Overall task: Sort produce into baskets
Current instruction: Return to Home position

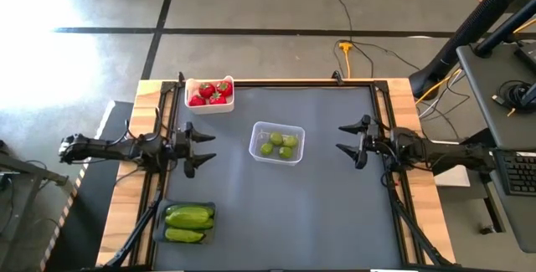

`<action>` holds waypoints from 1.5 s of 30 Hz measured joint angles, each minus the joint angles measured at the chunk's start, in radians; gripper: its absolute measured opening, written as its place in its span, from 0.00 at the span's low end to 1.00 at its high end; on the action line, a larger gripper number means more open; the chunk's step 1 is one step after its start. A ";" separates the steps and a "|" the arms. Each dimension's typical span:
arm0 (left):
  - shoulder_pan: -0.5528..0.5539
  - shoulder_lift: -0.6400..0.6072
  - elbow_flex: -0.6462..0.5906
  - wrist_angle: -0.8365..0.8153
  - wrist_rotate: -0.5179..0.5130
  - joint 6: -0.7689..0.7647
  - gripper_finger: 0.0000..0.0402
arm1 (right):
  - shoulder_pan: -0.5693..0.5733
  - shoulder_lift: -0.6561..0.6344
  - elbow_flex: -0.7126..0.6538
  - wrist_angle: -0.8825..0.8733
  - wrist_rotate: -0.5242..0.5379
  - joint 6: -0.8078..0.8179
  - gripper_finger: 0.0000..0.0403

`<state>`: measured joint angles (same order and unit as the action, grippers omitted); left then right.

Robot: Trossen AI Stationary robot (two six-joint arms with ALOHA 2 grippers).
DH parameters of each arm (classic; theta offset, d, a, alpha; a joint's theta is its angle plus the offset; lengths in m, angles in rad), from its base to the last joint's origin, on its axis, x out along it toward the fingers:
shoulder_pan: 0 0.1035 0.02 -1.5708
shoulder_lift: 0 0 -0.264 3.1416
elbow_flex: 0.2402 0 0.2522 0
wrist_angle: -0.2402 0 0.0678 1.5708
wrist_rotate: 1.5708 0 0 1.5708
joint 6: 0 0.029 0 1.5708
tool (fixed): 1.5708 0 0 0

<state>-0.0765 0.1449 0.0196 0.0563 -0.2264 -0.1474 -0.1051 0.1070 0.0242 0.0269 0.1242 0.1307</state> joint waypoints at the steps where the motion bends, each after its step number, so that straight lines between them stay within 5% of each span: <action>1: 0.000 0.003 0.000 0.000 0.000 0.000 0.72 | 0.000 0.000 0.000 0.000 0.000 0.000 0.81; 45: 0.000 0.046 0.000 0.003 0.000 0.000 0.72 | 0.000 0.000 0.002 0.000 0.000 0.000 0.81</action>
